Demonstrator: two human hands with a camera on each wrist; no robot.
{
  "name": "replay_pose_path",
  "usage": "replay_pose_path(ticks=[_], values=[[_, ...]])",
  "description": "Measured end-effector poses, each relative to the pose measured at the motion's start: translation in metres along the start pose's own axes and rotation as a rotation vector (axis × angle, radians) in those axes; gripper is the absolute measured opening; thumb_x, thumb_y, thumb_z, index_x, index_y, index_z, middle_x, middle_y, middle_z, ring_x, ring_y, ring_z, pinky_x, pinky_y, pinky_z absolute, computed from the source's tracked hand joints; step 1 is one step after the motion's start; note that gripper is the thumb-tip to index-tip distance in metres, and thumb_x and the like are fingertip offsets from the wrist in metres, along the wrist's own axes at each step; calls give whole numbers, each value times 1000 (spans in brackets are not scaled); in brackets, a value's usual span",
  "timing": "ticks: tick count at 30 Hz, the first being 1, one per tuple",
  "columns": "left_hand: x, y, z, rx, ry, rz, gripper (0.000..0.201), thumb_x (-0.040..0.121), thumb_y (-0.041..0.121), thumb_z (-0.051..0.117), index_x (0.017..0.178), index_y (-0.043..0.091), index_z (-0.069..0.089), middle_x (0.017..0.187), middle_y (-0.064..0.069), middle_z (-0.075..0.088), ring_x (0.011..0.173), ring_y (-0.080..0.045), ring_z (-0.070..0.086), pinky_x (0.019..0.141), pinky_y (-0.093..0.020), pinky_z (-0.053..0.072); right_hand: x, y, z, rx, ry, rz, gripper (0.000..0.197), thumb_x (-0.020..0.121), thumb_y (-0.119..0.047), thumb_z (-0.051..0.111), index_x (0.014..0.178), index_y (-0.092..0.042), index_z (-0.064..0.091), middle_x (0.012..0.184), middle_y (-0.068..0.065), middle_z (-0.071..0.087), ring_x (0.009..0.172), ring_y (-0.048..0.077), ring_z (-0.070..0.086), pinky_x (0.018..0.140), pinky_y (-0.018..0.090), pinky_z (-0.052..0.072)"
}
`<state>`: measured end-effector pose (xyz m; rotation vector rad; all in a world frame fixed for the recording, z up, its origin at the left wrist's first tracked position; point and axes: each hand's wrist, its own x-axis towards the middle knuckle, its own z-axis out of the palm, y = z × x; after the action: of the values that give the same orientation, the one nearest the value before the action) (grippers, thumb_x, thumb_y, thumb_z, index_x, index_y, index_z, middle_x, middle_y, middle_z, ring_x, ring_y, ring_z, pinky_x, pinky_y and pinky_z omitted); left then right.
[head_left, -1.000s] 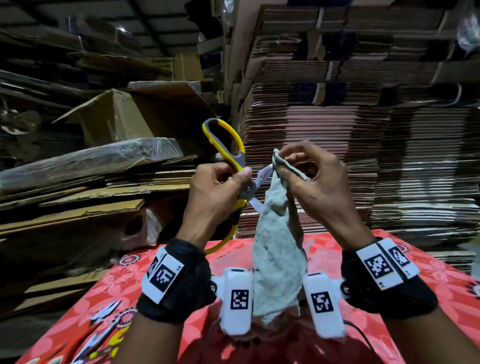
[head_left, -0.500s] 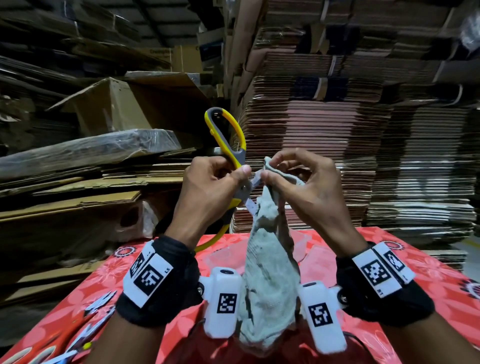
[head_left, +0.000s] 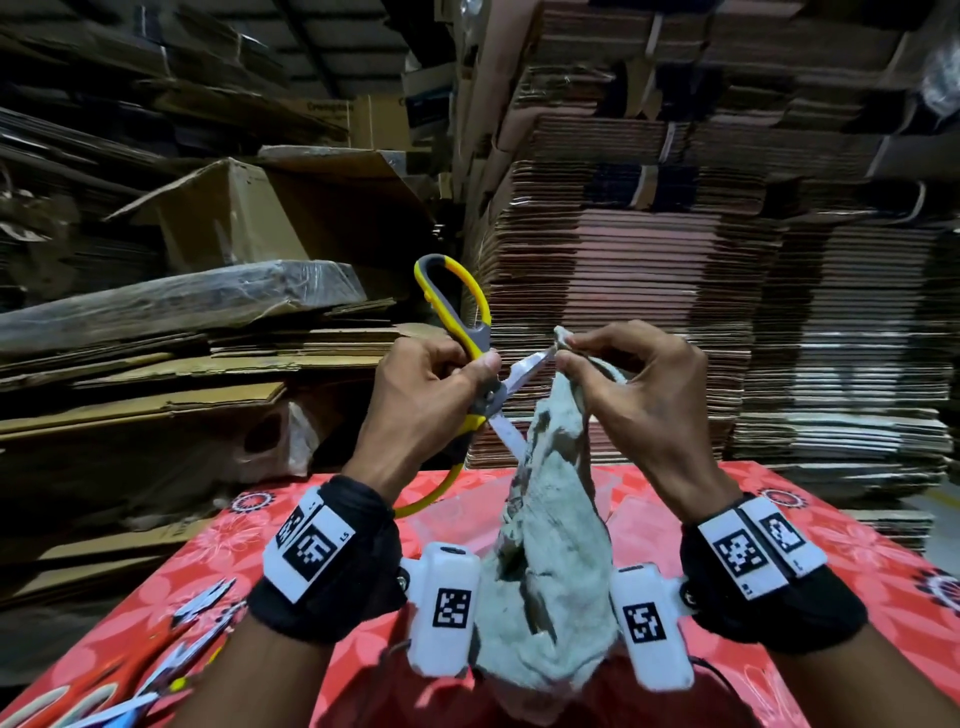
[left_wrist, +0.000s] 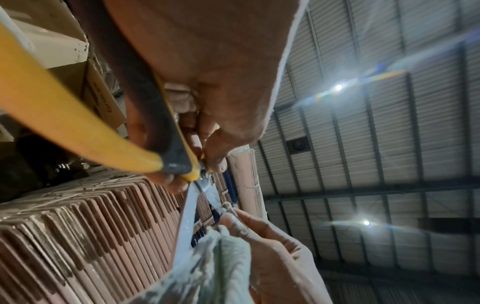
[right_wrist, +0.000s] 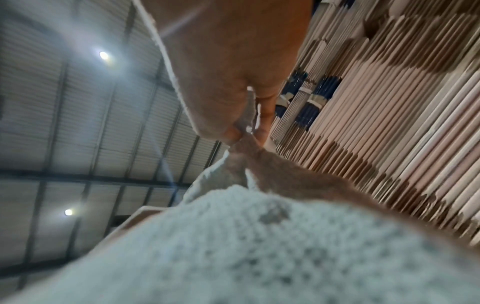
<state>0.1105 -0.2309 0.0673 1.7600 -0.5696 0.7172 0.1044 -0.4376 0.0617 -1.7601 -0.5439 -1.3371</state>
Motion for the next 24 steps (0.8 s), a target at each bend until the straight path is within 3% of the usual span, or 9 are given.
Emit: replay_pose_path(ticks=[2, 6, 8, 10, 12, 16, 18, 20, 24], values=[[0, 0, 1, -8, -5, 4, 30, 97, 27, 74, 75, 7, 73, 70, -16, 71, 66, -38, 72, 63, -58, 60, -1, -2, -1, -2, -2, -41, 17, 80, -18, 90, 95, -14, 83, 89, -6, 76, 84, 3, 72, 77, 21, 58], [0, 1, 3, -32, -6, 35, 37, 92, 35, 75, 75, 4, 71, 70, -23, 68, 63, -42, 69, 59, -58, 58, -7, -10, 6, 44, -179, -163, 19, 79, -15, 91, 97, -13, 84, 87, -1, 75, 81, 5, 73, 74, 18, 58], [0, -1, 3, -31, -18, 28, 36, 93, 33, 75, 74, 3, 71, 61, -15, 65, 55, -31, 66, 53, -47, 54, -9, -10, 9, 46, -237, -201, 19, 79, -15, 91, 96, -12, 84, 85, 0, 74, 80, 7, 73, 73, 19, 58], [-2, -1, 4, -35, -18, 7, 30, 98, 25, 73, 72, 9, 72, 52, 5, 63, 50, -10, 60, 51, -31, 47, -6, -6, 7, 78, -218, -155, 19, 78, -12, 92, 95, -13, 83, 86, -1, 75, 81, 5, 73, 75, 18, 58], [-4, -1, 6, -38, -15, -11, 29, 98, 22, 72, 70, 16, 72, 53, 9, 64, 50, -6, 62, 53, -29, 48, -1, 2, 2, 88, -125, -84, 19, 77, -11, 92, 94, -13, 83, 88, -3, 76, 82, 3, 74, 77, 17, 58], [-4, -1, 10, -40, -9, -18, 28, 97, 23, 73, 72, 13, 74, 66, -8, 73, 60, -21, 70, 61, -47, 62, -3, 5, 1, 7, -65, -85, 19, 78, -13, 91, 95, -13, 83, 90, -1, 77, 84, 6, 75, 79, 26, 62], [-4, -2, 10, -51, 2, -3, 31, 95, 30, 75, 73, 9, 74, 72, -18, 72, 63, -35, 70, 66, -57, 62, -8, -1, 5, 22, -145, -138, 18, 78, -13, 91, 94, -12, 83, 87, -1, 76, 81, 7, 74, 76, 26, 62], [-4, -2, 9, -37, -4, 5, 33, 92, 35, 75, 73, 7, 73, 71, -20, 71, 69, -45, 71, 63, -59, 60, -9, -4, 8, 41, -233, -165, 18, 77, -14, 92, 93, -14, 84, 85, -2, 75, 79, 7, 73, 73, 26, 62], [-5, -2, 11, -26, -22, -30, 33, 97, 22, 73, 65, 15, 70, 56, 1, 68, 56, -24, 70, 55, -36, 51, 0, 6, 1, 16, -136, -53, 19, 77, -13, 92, 94, -16, 83, 85, -5, 75, 80, 4, 73, 76, 22, 60]])
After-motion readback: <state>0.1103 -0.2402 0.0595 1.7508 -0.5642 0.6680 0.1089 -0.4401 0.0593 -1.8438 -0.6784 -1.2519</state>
